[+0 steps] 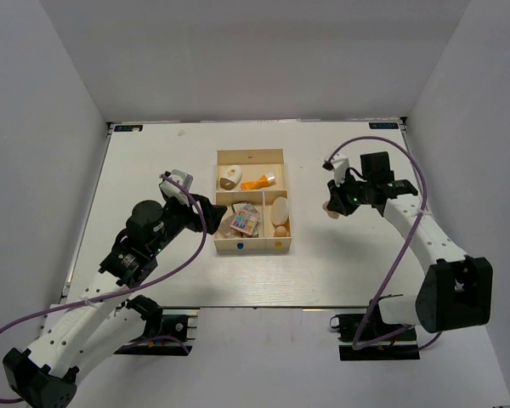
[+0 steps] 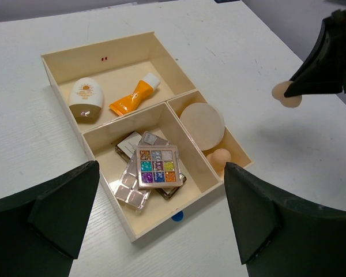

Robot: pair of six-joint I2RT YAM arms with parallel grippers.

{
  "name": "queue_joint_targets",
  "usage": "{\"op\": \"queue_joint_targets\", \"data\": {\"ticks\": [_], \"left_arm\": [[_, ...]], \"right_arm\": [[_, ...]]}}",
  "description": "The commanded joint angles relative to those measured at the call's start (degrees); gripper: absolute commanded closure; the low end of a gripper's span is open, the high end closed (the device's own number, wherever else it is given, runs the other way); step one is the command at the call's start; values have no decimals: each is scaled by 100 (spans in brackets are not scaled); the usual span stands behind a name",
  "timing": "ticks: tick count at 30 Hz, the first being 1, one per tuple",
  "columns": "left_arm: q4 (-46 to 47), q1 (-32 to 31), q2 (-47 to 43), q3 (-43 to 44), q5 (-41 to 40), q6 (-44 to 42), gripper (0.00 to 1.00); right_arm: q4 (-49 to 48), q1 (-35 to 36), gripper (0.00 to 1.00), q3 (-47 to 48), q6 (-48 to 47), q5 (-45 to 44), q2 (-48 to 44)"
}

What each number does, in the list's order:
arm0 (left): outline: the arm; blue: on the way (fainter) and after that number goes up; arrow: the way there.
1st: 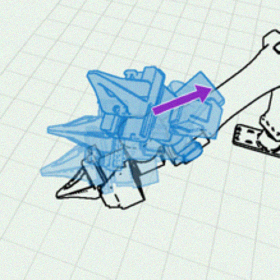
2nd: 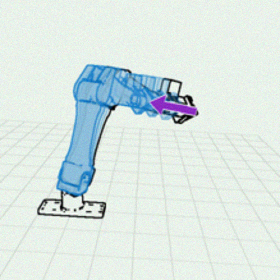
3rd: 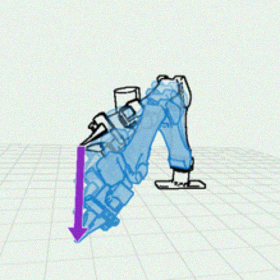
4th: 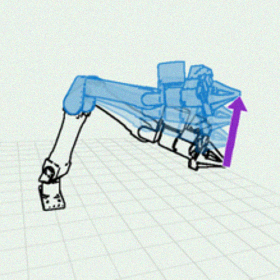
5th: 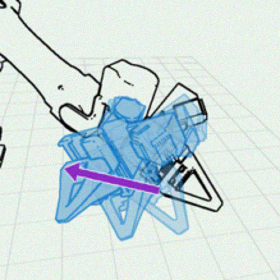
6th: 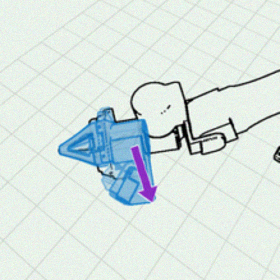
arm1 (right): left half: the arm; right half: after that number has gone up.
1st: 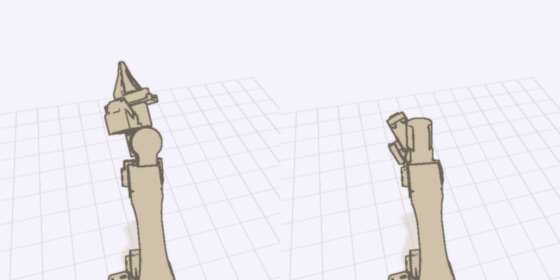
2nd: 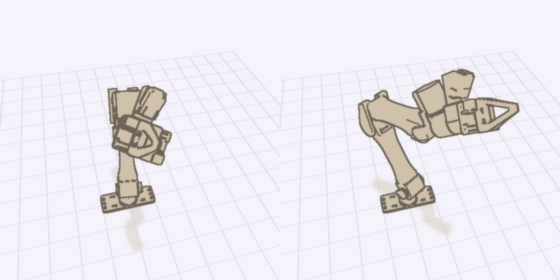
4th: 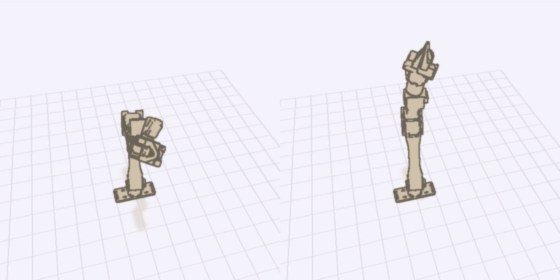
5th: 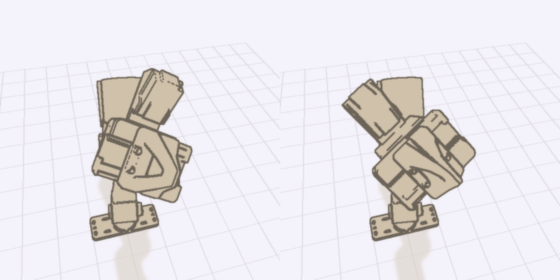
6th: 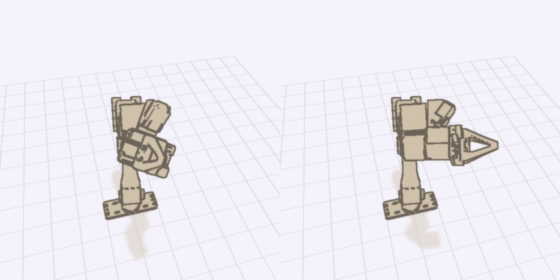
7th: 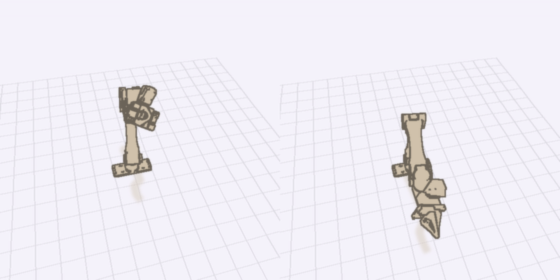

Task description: Organize the makeup

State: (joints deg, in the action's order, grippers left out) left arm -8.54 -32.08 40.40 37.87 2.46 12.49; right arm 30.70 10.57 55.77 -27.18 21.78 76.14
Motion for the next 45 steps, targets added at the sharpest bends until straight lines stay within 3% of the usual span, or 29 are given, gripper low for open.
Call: {"op": "queue_joint_targets", "data": {"ticks": [1, 7, 14, 26, 30, 33, 45], "left_arm": [[71, 17, -41, -43, 35, -1, 2], [71, 17, 11, -43, -35, -19, 2], [54, 70, -6, -43, -53, -36, 2], [62, 70, 29, -51, -105, -63, 2], [62, 70, 38, -43, -105, -71, 2], [54, 70, 38, -51, -114, -71, 2], [62, 70, 64, -60, -123, -71, 2]], "right_arm": [[209, 454, 94, 530, -227, 1038, -178], [-239, 1507, 94, 917, 55, 1118, 417], [-91, 2045, 90, 1866, 423, 1135, 1420], [-213, 2265, 79, 1894, 565, 1162, 1984], [-266, 2309, 57, 1815, 529, 995, 2028], [-266, 2318, 49, 1780, 512, 863, 2054], [-161, 2309, 47, 1762, 380, 871, 1721]]}}
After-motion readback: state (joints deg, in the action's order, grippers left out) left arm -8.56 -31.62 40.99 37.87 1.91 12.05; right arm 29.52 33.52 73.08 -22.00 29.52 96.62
